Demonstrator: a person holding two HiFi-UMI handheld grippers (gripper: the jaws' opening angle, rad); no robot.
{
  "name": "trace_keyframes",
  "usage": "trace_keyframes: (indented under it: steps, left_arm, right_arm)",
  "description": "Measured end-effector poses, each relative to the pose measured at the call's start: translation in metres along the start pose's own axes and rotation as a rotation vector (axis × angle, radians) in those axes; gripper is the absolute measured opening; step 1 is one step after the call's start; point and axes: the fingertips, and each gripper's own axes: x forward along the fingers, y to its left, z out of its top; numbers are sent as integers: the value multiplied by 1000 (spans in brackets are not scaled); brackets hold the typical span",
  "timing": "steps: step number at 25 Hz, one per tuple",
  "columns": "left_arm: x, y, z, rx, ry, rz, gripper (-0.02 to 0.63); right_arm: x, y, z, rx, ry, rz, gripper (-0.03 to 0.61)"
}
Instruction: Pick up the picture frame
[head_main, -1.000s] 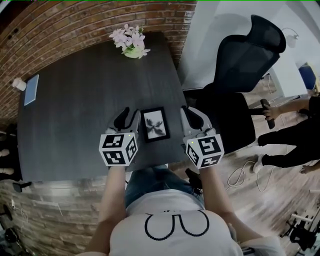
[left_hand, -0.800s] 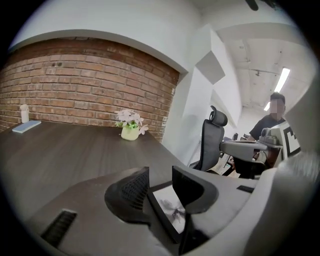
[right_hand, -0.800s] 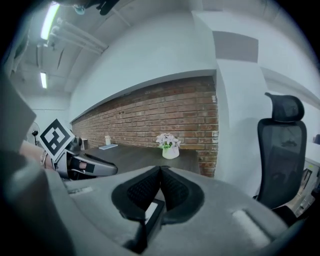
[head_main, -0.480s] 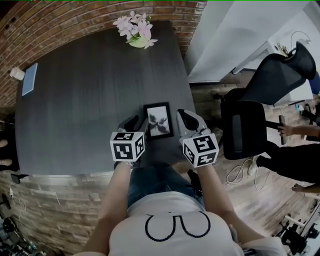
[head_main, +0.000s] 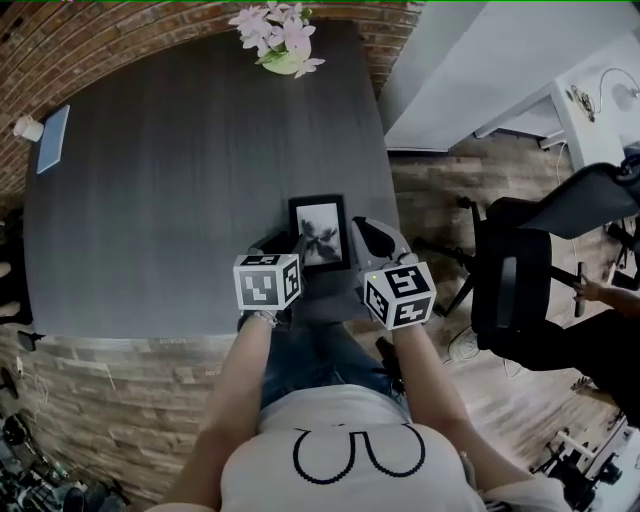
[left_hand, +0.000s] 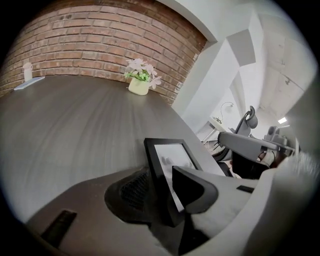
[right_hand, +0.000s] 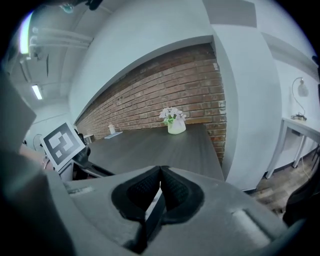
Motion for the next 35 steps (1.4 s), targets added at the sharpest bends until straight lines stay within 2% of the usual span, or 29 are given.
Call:
trace_keyframes:
  steps: [6, 9, 15, 18, 26, 30, 35]
  left_arm:
    - [10, 3, -10, -22, 29, 40, 141]
    - [11, 6, -10, -31, 30, 67, 116]
    - [11, 7, -10, -109, 50, 62, 81]
    - [11, 7, -9, -149, 49, 44, 77]
    - [12, 7, -11, -237, 46, -76, 74]
    - [10, 8, -11, -280, 45, -133, 74]
    - [10, 9, -10, -321, 49, -191, 71]
  right_arm:
    - [3, -3, -11, 12, 21, 8, 0]
    - [5, -6, -9, 16, 18, 10, 0]
    - [8, -7, -6, 17, 15, 20, 0]
    - [10, -7, -3, 19, 14, 25, 0]
    - [13, -3, 2, 66, 2, 48, 0]
    - [15, 0, 4, 92, 4, 61, 73]
    - [23, 3, -4, 155, 52, 89, 215]
